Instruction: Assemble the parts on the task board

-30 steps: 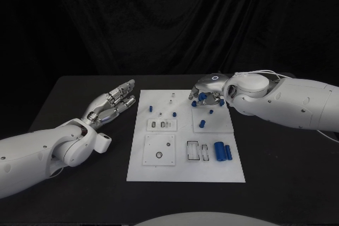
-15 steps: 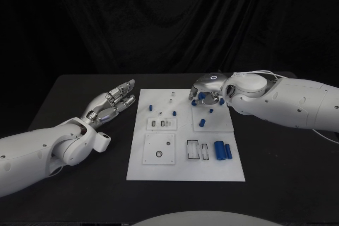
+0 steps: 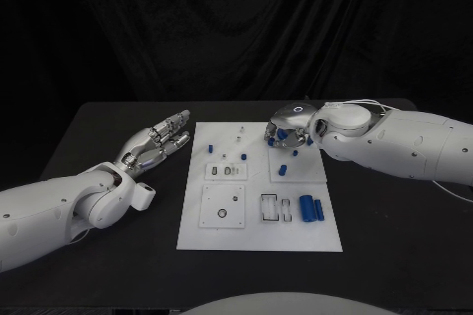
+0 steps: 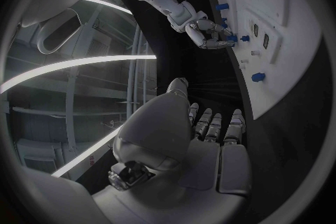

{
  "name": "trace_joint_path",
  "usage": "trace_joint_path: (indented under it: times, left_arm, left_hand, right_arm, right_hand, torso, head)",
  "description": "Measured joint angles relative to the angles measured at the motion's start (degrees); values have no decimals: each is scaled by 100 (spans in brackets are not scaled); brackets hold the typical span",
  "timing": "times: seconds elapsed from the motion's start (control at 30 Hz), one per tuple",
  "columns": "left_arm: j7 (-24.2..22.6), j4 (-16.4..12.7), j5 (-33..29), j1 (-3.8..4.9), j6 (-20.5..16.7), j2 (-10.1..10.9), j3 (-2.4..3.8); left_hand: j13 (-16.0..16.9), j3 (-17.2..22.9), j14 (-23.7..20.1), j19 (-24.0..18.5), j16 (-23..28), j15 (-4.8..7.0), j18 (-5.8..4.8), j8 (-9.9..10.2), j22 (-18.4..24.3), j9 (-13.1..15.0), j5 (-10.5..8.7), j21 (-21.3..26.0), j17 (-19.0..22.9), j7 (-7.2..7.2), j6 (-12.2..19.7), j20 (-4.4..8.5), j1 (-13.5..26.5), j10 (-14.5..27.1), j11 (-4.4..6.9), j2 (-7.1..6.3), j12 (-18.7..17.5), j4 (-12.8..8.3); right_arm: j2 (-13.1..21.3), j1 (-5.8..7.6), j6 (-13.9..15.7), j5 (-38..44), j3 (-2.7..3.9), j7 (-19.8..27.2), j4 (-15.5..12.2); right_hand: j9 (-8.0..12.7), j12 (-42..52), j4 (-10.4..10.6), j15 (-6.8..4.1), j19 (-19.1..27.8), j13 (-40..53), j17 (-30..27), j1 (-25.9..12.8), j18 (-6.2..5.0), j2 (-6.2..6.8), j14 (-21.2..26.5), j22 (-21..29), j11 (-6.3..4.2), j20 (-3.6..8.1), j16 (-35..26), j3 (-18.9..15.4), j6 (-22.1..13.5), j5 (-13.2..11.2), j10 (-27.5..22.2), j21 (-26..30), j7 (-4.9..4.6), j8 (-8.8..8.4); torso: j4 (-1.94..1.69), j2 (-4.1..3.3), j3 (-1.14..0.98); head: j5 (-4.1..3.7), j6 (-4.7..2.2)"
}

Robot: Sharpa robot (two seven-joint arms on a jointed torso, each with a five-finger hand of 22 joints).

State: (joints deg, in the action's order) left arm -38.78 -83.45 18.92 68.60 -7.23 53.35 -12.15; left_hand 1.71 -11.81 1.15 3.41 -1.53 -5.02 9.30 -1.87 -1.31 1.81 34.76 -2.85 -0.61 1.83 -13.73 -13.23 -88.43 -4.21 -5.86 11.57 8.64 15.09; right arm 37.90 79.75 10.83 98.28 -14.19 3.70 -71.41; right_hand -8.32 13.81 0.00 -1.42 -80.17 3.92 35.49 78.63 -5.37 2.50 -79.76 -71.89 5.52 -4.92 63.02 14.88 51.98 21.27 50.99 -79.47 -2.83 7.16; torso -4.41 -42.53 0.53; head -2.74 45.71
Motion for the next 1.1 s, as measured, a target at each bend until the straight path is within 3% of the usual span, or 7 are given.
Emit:
trace_joint_path:
  times: [0.3, 0.47, 0.53, 0.73, 0.93, 1.1]
  left_arm:
    - [0, 27, 1, 0, 46, -17, 0]
    - [0, 47, 1, 0, 69, -30, 0]
    - [-1, 53, 1, 0, 75, -37, 0]
    - [-1, 68, 2, 0, 99, -45, 1]
    - [-1, 83, 2, 0, 117, -55, 1]
    - [-1, 90, 2, 0, 128, -56, 1]
  left_hand:
    - [0, 16, 0, -20, 0, 0, 0, 0, 0, -1, 0, 0, 0, 0, 0, -20, 0, 21, -20, 0, 0, -16]
    - [-5, 16, 0, -20, 0, 0, 0, 0, 0, -1, 0, 0, 0, 0, 0, -20, 0, 21, -20, 0, 0, -16]
    - [-5, 16, 0, -20, 0, 0, 0, 0, 0, -1, 0, 0, 0, 0, 0, -20, 0, 21, -21, 0, 0, -16]
    - [-5, 32, 0, -20, 0, 0, 0, 0, 0, -1, 0, 0, 10, -20, 20, -19, -23, 21, -20, 23, 0, -32]
    - [-4, 48, 0, -20, 0, 1, 0, 0, 0, -2, 23, 0, 10, -20, 20, -20, -23, 21, -20, 22, 0, -16]
    - [-4, 64, 0, -20, 0, 1, 0, 0, 0, -2, 62, 0, 10, -20, 20, -19, -23, 21, -20, 22, -3, -32]
  right_arm:
    - [-38, -33, 0, 1, -1, 40, 63]
    - [-53, -38, 1, 1, -1, 60, 100]
    - [-55, -43, 1, 1, -1, 65, 112]
    - [-66, -47, 9, 2, 3, 87, 147]
    - [-89, -50, 58, 2, 5, 131, 201]
    - [-75, -60, 168, 2, 1, 189, 195]
  right_hand:
    - [-27, -23, 21, 0, 0, 0, 59, -45, 0, 45, 0, -40, -2, 0, 0, 167, -74, -51, 105, 0, 12, -63]
    - [-111, -22, 15, -32, -33, 6, 133, -45, 5, 45, -32, -92, -90, 32, 41, 399, 84, 42, 320, 0, -45, -24]
    - [-153, -22, 9, -52, -41, 7, 164, -37, 95, 53, -52, -126, -109, 41, 41, 493, 104, 43, 431, -23, -63, -11]
    - [-254, -23, -63, -83, -82, 7, 222, 17, 95, 107, -83, -199, -191, 82, 67, 742, 143, 43, 731, -40, -102, 2]
    - [-418, -102, -87, -131, -63, 5, 204, 72, 94, 108, -76, -231, -247, 124, 67, 877, 331, -276, 1026, -63, -184, 114]
    - [-534, -155, -76, -165, -82, 5, 239, 86, 93, 94, -82, -268, -309, 144, 67, 865, 464, -407, 1169, -63, -259, 195]
  torso:
    - [0, -5, 0]
    - [1, -5, 0]
    - [3, -5, 0]
    - [4, -8, 0]
    - [-1, -10, 0]
    - [1, -12, 1]
  head:
    - [12, 27]
    - [16, 43]
    - [16, 47]
    - [18, 60]
    - [20, 66]
    - [49, 76]
